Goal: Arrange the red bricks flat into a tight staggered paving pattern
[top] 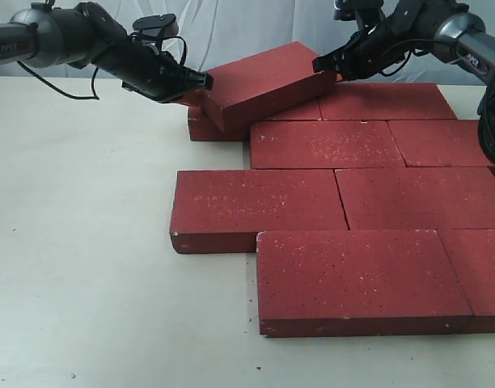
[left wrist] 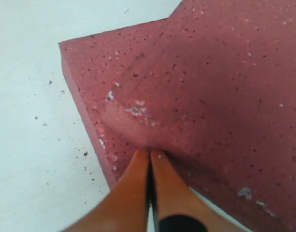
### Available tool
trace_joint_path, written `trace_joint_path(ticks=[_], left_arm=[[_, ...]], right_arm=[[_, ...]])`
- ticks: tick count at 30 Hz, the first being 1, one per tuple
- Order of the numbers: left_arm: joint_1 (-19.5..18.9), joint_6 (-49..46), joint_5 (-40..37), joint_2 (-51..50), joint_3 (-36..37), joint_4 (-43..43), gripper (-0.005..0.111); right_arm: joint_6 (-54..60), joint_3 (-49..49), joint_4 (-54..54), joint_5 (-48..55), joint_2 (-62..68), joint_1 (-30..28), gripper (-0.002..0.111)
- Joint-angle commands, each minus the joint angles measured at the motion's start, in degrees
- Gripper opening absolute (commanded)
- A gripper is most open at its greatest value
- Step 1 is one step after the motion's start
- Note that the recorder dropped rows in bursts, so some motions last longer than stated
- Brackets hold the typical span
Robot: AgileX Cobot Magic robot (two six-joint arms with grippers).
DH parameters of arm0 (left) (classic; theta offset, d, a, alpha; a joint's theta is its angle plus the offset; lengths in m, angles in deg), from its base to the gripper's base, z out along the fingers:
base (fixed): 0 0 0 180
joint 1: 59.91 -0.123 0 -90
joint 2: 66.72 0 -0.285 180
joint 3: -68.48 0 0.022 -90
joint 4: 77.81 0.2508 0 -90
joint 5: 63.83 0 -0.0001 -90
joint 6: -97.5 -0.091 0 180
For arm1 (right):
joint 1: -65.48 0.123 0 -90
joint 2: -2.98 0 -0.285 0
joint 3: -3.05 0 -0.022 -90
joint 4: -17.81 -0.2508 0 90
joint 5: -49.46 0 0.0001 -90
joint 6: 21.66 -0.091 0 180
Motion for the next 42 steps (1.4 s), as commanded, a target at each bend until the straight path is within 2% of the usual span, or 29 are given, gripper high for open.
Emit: trace_joint_path(ticks=[1,8,11,18,21,23,25,27,30,34,39,42], left_arm=[[-0.61,0.4,-0.06,2.39,-0.38,1.03,0.0],[-2.69,1.43,-3.56,5.34,0.46,3.34,0.0],[-3.55,1.43,-4.31,7.62,2.35,4.38,0.0],[-5.12,1.43,-4.55,14.26,9.69,5.48,0.0],[-5.37,1.43,-4.22,17.67,14.83,5.9,0.0],[-5.82,1.43,-1.86,20.51,18.39,6.44,0.0],[-6.98,1.43,-0.05,22.51,20.78,6.73,0.0],[-8.75,3.84,-1.47,22.83,21.53,6.73,0.0],[-9.66,5.3,-5.0,20.3,21.42,7.95,0.0],[-8.86,4.83,-1.04,17.09,21.23,6.02,0.0],[-7.77,4.51,-1.16,12.23,17.9,5.04,0.0],[-7.08,4.51,-0.02,9.87,15.38,3.4,0.0]], right_arm=[[2.78,-0.46,-0.59,4.8,-3.18,0.51,-0.001],[4.3,0.12,-2.9,14.84,-6.15,0.74,-0.001],[4.44,2.0,-3.32,15.06,-8.81,1.52,-0.001],[3.51,14.39,-3.19,14.2,-17.33,3.49,-0.001],[3.51,22.84,-3.05,11.96,-22.79,5.17,-0.001],[3.62,29.28,-2.16,6.03,-26.95,6.15,-0.001],[3.28,33.03,-0.56,0.41,-29.28,5.96,-0.001],[0.25,34.07,-0.27,-2.57,-29.34,4.51,-0.001],[-0.26,30.88,0.16,-3.25,-25.92,3.23,-0.001],[-6.83,19.76,6.97,-1.37,-17.74,3.23,-0.001],[-7.63,6.44,7.31,4.11,-9.08,3.23,-0.001],[-7.63,1.77,6.34,5.52,-5.37,3.23,-0.001]])
